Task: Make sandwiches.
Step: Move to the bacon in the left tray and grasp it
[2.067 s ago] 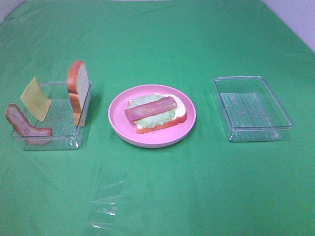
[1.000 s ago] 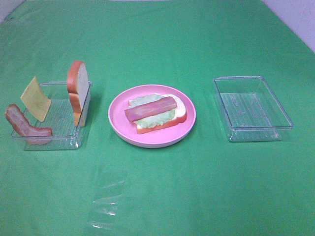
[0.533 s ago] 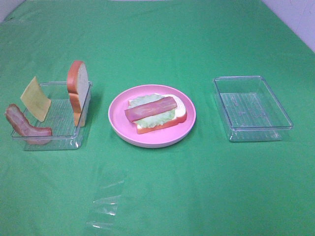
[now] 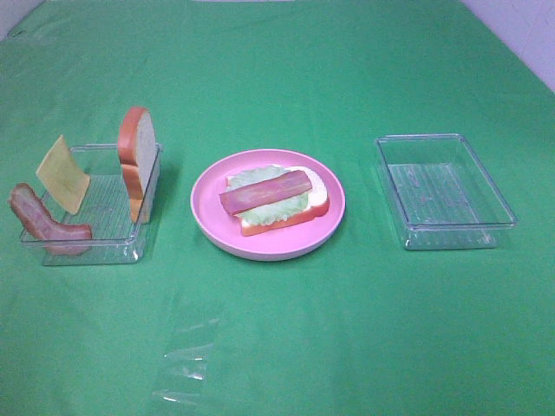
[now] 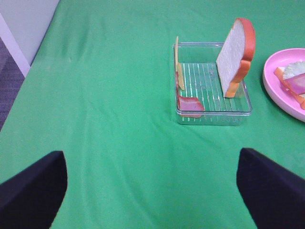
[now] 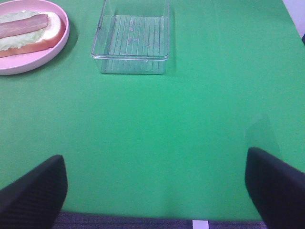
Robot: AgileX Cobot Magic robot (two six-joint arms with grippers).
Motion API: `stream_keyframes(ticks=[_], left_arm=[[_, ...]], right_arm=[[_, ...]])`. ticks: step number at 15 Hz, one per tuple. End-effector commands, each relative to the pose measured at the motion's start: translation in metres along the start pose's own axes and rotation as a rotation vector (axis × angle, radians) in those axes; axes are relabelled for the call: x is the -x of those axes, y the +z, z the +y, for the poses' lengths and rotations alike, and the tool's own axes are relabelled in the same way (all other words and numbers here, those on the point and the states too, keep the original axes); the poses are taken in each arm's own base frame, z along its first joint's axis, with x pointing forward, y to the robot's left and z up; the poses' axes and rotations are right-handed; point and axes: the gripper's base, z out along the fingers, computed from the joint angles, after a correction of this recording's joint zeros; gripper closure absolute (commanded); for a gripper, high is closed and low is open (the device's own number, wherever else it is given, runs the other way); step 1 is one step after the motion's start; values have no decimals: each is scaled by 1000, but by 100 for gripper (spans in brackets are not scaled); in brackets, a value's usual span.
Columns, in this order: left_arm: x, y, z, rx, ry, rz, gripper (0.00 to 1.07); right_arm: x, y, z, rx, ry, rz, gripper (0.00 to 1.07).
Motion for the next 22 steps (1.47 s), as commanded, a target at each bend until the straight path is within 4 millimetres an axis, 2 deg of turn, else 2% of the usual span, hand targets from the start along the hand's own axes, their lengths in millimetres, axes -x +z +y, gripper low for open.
stream_keyframes(ticks=[1, 2, 3, 5, 6, 7, 8, 9, 13, 16, 19, 22], left_arm=[[31, 27, -2, 10, -14, 90, 18], [45, 42, -3, 14, -13, 146, 18], [67, 67, -5, 19, -9, 227, 18], [88, 109, -7, 24, 13, 348, 18], [96, 129, -8, 23, 31, 399, 18], [98, 141, -8, 24, 32, 431, 18], [100, 176, -9, 22, 24, 535, 18], [99, 185, -10, 17, 15, 562, 18], [84, 267, -17, -27, -36, 777, 18], [69, 305, -21, -71, -46, 825, 18], [60, 336, -21, -67, -50, 861, 18], [54, 350, -23, -74, -65, 882, 18]], right_arm=[[1, 1, 0, -5, -4, -2, 10], [1, 1, 0, -5, -4, -2, 10], [1, 1, 0, -5, -4, -2, 10], [1, 1, 0, -5, -4, -2, 10], [1, 1, 0, -5, -4, -2, 10], [1, 1, 0, -5, -4, -2, 10], [1, 1, 0, -5, -4, -2, 10], [1, 1, 0, -5, -4, -2, 10], [1, 1, 0, -5, -4, -2, 10], [1, 1, 0, -5, -4, -2, 10], [1, 1, 0, -5, -4, -2, 10], [1, 1, 0, -5, -4, -2, 10]])
